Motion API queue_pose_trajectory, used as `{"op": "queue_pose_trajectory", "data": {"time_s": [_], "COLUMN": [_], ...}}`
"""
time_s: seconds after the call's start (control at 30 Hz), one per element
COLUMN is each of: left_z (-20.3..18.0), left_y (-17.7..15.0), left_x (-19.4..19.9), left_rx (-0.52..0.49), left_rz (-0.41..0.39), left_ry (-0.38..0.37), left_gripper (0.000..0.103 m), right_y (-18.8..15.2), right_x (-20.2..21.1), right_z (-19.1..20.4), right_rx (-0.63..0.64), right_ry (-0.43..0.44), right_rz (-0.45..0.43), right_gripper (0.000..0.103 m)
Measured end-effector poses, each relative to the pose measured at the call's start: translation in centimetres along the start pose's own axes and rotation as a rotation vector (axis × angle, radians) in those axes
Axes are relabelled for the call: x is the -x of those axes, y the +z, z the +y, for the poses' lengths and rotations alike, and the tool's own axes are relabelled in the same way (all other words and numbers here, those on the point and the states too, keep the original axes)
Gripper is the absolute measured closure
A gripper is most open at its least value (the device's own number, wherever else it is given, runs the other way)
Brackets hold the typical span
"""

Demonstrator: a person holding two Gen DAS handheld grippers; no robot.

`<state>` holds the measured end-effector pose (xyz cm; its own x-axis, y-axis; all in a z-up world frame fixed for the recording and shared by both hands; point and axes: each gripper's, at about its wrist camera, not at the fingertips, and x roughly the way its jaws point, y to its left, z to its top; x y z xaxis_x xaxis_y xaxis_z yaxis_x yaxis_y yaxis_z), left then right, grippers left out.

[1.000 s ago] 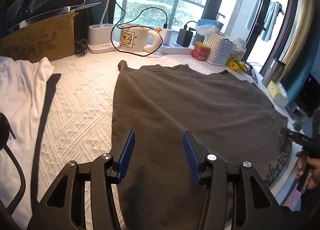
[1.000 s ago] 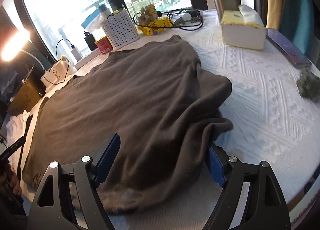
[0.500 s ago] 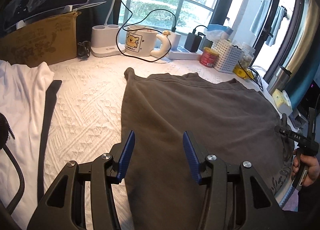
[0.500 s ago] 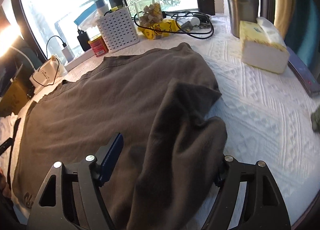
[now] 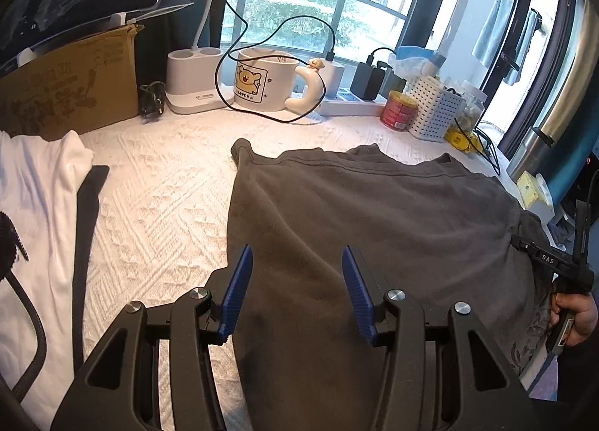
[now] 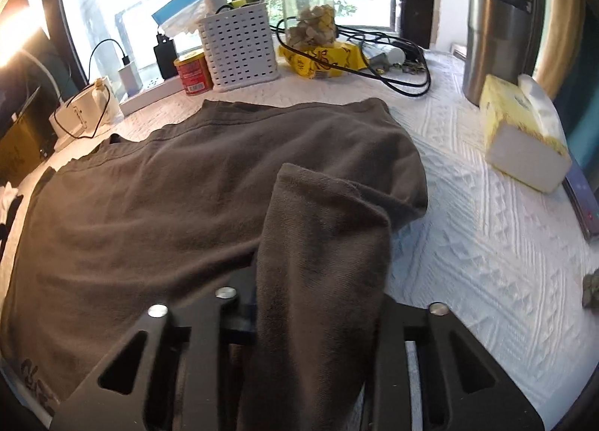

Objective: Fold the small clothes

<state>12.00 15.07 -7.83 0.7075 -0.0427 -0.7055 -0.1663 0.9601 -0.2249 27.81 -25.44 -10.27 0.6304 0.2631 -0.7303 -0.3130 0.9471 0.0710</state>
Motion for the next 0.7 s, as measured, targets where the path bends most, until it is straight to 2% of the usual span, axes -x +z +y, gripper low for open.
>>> {"op": "queue_pose_trajectory", "data": {"time_s": [0.27,0.47,0.7], "left_z": [1.4,2.4,3.6], "left_y": [0.0,-0.4,-1.0], "left_x": [0.6,1.2,1.8], "left_rx": [0.024,0.044,0.072], "left_rz": [-0.016,-0.03,-0.039], "left_ry": [0.001,-0.007,-0.018], "left_gripper": [0.053,0.053,0.053], "right_y": [1.6,3.1,4.1], "right_x": [2.2,4.2,5.4], "right_z": [1.9,5.5,10.4], "right_rx": [0.032,0.118,0.211], "right_ry": [0.03,0.056,0.125], "right_rz": [-0.066,-0.131,-0.176], "right_gripper": [0.083,0.084,0.085]}}
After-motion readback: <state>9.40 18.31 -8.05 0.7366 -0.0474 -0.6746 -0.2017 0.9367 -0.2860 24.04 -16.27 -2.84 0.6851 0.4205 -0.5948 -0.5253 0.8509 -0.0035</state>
